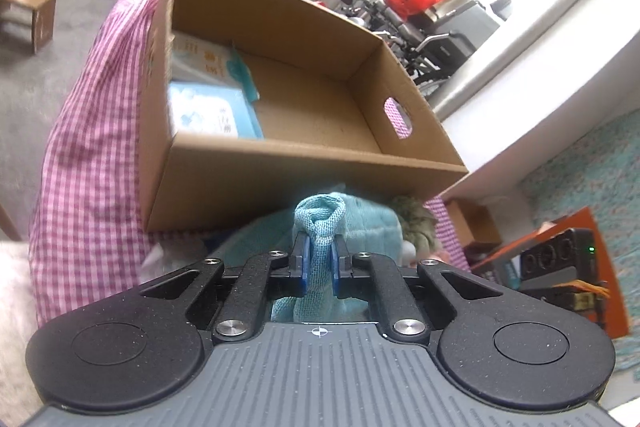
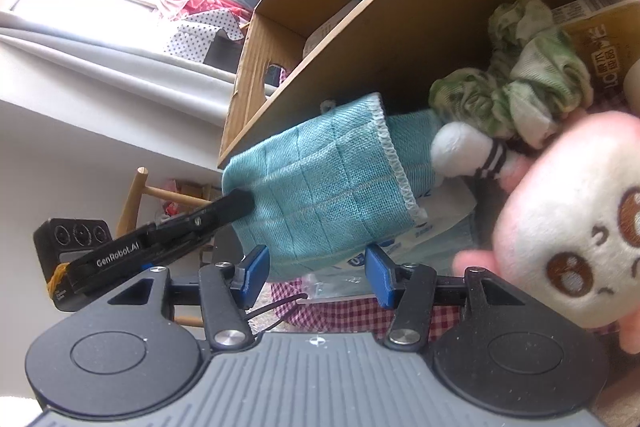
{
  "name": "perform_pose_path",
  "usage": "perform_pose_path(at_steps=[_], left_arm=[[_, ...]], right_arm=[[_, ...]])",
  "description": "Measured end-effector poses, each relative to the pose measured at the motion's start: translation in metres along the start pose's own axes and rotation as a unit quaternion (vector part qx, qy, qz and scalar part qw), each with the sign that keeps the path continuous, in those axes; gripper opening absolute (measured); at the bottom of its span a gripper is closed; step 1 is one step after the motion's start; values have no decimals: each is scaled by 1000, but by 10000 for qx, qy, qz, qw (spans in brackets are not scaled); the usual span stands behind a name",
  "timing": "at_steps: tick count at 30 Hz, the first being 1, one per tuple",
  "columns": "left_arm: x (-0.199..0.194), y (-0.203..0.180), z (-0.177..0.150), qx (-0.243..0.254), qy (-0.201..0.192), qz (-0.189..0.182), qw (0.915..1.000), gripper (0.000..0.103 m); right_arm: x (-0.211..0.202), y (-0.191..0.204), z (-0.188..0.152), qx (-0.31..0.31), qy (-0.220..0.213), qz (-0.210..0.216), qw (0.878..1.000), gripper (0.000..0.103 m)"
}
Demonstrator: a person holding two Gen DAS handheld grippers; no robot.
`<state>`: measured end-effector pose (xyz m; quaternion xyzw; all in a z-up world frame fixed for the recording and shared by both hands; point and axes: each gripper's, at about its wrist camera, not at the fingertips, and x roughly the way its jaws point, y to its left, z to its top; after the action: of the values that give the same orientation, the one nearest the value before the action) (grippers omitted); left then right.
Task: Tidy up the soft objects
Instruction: 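Grasp the teal towel edge with the right gripper and lift it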
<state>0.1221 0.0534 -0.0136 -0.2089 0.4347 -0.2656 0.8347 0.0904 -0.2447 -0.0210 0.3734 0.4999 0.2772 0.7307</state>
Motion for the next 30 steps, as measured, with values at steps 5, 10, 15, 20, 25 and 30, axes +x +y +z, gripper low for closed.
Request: perform_pose_path(at_steps=[5, 10, 15, 20, 25, 30], left_arm=[[-9, 16, -13, -188, 129, -309, 9993, 9], [-9, 27, -23, -375, 319, -476, 9977, 9], [-11, 37, -33, -532, 447, -448, 9966, 9], [-11, 44, -39, -481, 504, -247, 9973, 9], [-6, 49, -42, -378, 603, -86, 9974, 9], [-4, 49, -44, -199, 638, 49, 9978, 10]], right_arm=[[4, 2, -1, 60, 57, -91, 9999, 56], [10, 1, -1, 172, 157, -196, 9995, 56], [19, 7, 0, 250, 163, -299, 9991, 56], [21, 4, 1, 349, 93, -427, 9984, 56], [27, 8, 4, 360, 39, -526, 9980, 56], [39, 10, 4, 363, 11, -655, 9972, 56]])
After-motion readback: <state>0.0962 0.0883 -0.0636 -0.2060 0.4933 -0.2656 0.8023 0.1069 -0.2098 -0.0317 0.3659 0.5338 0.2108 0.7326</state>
